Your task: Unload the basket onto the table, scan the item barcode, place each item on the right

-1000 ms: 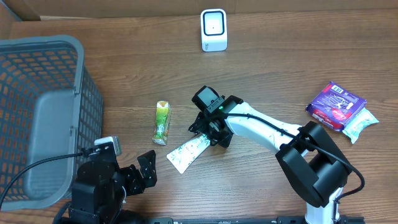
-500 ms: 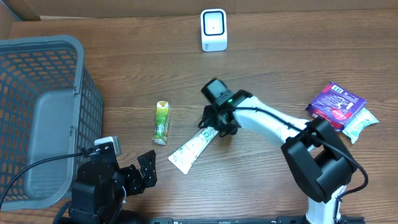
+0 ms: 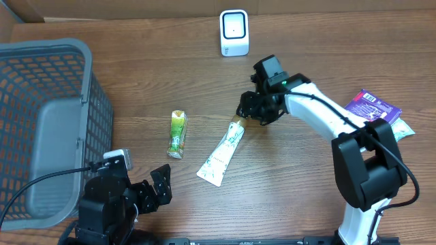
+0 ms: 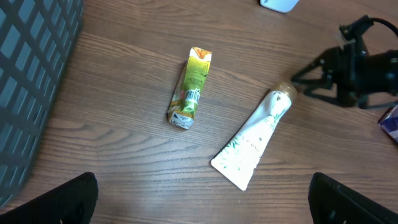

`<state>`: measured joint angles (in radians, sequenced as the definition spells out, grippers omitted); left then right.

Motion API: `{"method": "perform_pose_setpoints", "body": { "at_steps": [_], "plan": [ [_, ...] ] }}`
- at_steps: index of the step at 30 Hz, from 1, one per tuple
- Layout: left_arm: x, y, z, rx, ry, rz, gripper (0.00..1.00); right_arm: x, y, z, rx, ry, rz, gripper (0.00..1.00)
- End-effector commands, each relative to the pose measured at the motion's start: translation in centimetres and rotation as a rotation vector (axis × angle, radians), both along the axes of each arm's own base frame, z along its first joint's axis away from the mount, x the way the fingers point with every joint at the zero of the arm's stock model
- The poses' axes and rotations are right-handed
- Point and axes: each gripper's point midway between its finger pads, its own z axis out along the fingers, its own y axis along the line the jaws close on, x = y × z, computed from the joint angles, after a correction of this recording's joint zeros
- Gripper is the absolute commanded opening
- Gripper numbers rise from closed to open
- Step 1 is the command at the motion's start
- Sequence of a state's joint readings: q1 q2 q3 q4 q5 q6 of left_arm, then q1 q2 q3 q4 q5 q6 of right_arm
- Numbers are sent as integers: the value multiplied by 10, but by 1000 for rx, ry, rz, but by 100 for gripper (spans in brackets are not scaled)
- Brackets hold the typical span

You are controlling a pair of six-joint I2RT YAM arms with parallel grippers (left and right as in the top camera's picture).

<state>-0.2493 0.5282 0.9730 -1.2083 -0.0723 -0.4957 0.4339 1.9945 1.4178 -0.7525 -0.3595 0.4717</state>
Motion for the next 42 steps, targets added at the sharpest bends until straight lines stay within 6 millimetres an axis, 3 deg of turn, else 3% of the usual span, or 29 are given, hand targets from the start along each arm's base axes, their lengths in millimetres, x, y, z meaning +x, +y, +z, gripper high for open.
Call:
{"method": "perform_pose_setpoints", "body": {
  "at_steps": [1, 5, 11, 15, 19, 26, 33, 42],
  "plan": [
    [0, 2, 0, 9, -6, 8, 100, -19, 12, 24, 110, 159, -64, 56],
    [0, 2, 0, 9, -6, 9, 100, -43, 12, 18, 82, 270, -95, 57],
    [0, 2, 0, 9, -6, 8, 100, -69, 32, -6, 75, 294, -71, 61],
    [0, 2, 0, 9, -6, 9, 100, -80, 45, -24, 80, 303, -110, 61],
    [0, 2, 0, 9, -6, 8, 100, -84, 44, -33, 63, 298, -126, 60],
    [0, 2, 0, 9, -6, 8, 99, -77, 36, -38, 14, 254, -143, 60],
    [0, 2, 0, 9, -6, 8, 100, -65, 37, -35, 36, 161, -36, 55],
    [0, 2, 0, 9, -6, 8, 100, -20, 19, -18, -6, -78, 159, 47]
  ]
}}
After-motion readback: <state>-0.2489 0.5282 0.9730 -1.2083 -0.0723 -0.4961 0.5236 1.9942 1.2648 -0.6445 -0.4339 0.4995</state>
